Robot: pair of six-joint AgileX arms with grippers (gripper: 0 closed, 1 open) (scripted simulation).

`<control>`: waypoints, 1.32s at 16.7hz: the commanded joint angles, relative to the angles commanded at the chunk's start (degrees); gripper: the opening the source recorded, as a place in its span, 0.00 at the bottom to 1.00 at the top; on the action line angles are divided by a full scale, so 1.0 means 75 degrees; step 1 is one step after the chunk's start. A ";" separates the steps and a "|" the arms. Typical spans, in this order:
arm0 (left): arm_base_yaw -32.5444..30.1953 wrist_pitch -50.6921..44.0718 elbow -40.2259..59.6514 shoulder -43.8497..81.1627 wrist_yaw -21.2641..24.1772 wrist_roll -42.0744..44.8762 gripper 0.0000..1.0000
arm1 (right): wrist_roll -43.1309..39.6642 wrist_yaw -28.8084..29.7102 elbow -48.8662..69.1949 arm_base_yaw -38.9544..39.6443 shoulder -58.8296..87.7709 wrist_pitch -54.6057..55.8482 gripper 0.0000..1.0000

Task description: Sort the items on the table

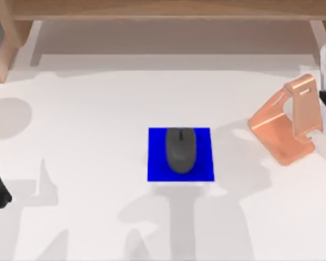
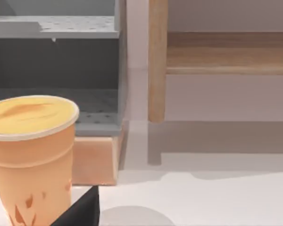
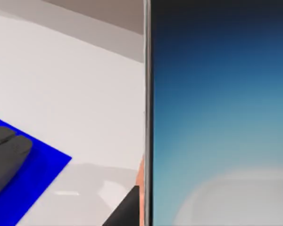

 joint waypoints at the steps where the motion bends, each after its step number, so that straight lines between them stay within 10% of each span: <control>1: 0.0000 0.0000 0.0000 0.0000 0.0000 0.0000 1.00 | 0.0005 0.0015 0.0002 -0.0007 -0.0008 -0.0005 0.00; 10: 0.0000 0.0000 0.0000 0.0000 0.0000 0.0000 1.00 | 0.0428 0.1512 0.0250 -0.0735 0.0092 -0.0038 0.00; 22: 0.0000 0.0000 0.0000 0.0000 0.0000 0.0000 1.00 | 0.0367 0.0595 0.0287 0.0644 0.1634 0.1533 0.00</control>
